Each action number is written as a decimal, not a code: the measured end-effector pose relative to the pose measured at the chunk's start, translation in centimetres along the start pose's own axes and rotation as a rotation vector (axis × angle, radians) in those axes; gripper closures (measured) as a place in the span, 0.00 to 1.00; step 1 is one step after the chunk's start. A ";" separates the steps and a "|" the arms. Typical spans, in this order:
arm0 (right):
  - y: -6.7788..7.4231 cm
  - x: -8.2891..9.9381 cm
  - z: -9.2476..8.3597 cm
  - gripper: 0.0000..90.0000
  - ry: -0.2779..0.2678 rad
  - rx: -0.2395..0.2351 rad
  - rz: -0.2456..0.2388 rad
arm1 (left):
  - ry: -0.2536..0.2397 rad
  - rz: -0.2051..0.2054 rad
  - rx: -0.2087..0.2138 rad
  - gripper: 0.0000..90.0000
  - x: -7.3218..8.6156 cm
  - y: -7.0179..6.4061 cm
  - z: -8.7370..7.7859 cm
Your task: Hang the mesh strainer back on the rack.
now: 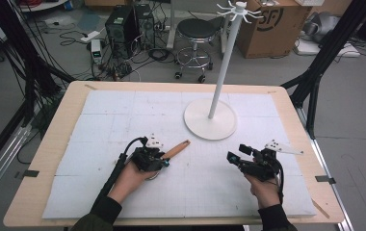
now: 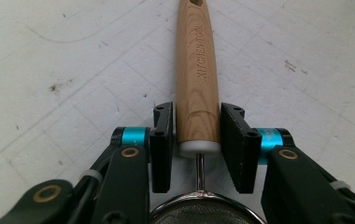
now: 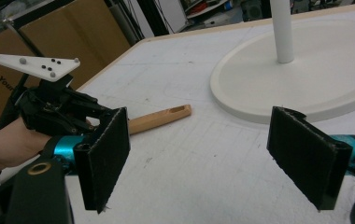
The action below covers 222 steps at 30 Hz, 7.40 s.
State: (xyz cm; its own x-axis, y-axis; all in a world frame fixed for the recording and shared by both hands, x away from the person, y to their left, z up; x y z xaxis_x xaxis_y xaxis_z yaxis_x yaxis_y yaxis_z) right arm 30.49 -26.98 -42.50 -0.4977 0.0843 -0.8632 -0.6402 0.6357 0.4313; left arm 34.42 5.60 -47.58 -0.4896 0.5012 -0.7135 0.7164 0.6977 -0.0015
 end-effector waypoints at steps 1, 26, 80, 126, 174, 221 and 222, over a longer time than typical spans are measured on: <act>0.0 0.0 0.0 0.23 -0.002 0.003 -0.004 | 0.004 -0.004 0.002 0.76 0.0 0.0 0.0; -0.5 0.0 -0.2 0.23 -0.006 0.010 0.004 | 0.159 0.044 0.037 0.79 -1.8 0.4 0.2; -0.9 1.0 0.4 0.23 0.000 -0.024 0.026 | -0.501 -0.252 0.321 0.79 -15.7 3.1 -8.5; -0.7 1.5 1.1 0.23 0.018 -0.073 0.061 | -0.808 -0.198 0.424 0.79 -25.9 0.7 -11.6; -1.2 1.3 1.0 0.22 0.000 -0.098 0.078 | -0.783 -0.274 0.406 0.78 -27.3 0.9 -6.1; -0.3 1.4 1.0 0.22 0.009 -0.065 0.030 | -0.771 -0.200 0.316 0.26 -20.1 1.3 -12.2; -0.3 1.4 1.0 0.22 0.010 -0.066 0.029 | -0.772 -0.199 0.312 0.26 -19.9 1.4 -12.3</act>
State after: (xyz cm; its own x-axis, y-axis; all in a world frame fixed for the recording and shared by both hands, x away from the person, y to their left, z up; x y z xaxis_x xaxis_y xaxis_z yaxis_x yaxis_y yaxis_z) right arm 30.63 -26.27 -44.07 -0.5222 0.0942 -0.8476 -0.6622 0.5815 0.4726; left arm 39.09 2.89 -24.75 -0.2262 -0.1840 -0.9565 0.8122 0.5065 -0.2895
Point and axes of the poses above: each handheld gripper's, and its own axes: z roughly forward along the jaws, x roughly out of its underside, y roughly to its left, the point moved 4 cm from there along z, roughly forward along the jaws, and after that the axes turned 5 degrees about -x, right-handed, at the moved point
